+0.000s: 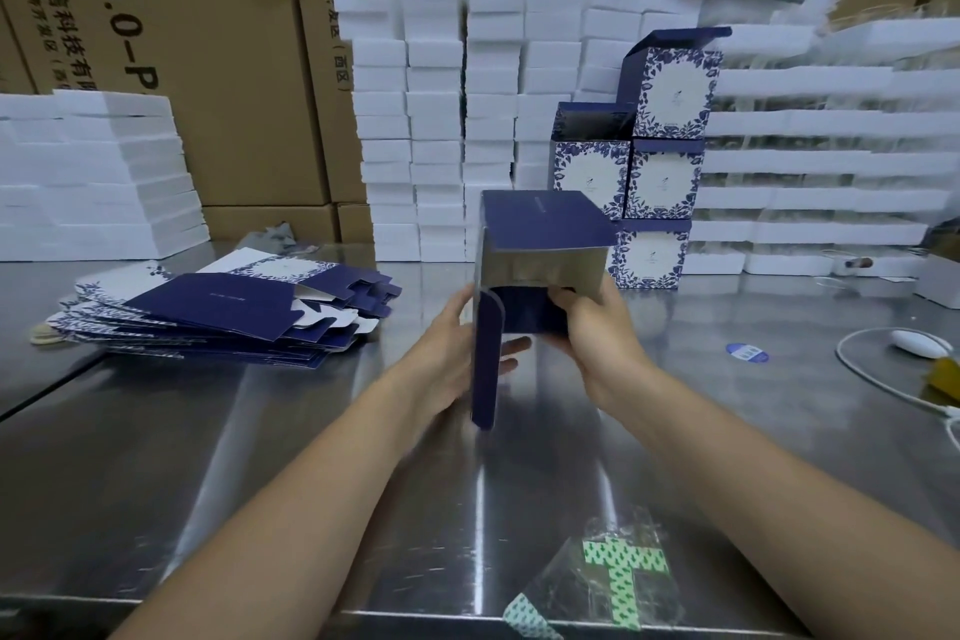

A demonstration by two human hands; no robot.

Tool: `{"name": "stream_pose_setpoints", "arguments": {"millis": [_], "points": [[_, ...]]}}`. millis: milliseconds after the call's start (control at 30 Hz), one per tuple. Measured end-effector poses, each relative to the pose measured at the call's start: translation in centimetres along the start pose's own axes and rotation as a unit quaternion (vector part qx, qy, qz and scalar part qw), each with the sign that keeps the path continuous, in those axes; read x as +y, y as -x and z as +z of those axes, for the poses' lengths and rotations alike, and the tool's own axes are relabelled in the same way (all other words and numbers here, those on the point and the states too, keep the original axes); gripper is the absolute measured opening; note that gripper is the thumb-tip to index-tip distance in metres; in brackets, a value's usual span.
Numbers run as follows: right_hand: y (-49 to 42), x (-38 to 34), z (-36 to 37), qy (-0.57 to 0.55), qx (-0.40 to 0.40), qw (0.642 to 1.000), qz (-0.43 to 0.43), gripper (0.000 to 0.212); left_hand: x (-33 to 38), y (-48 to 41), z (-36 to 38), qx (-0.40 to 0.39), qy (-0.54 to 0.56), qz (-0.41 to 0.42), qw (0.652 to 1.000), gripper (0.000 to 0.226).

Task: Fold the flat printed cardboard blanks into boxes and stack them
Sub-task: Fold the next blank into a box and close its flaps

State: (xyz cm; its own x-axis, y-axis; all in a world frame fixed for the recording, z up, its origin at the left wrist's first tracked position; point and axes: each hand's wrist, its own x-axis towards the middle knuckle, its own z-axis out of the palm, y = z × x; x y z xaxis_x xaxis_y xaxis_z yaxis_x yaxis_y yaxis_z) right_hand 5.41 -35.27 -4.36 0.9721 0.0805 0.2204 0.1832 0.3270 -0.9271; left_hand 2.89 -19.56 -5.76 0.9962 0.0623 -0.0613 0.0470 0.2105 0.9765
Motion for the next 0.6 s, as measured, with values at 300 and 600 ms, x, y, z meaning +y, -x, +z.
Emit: {"name": "stream_pose_setpoints", "arguments": {"millis": [300,600], "points": [[-0.8,0.1,-0.7,0.0,-0.04,0.997,0.063,0.022,-0.3,-0.3,1.4,0.09,-0.008,0.121,0.989,0.037],[0.5,1.3,0.4,0.061,-0.133,0.97,0.195,0.041,-0.8,-0.5,0.4,0.158,0.11,0.145,0.97,0.021]]}}
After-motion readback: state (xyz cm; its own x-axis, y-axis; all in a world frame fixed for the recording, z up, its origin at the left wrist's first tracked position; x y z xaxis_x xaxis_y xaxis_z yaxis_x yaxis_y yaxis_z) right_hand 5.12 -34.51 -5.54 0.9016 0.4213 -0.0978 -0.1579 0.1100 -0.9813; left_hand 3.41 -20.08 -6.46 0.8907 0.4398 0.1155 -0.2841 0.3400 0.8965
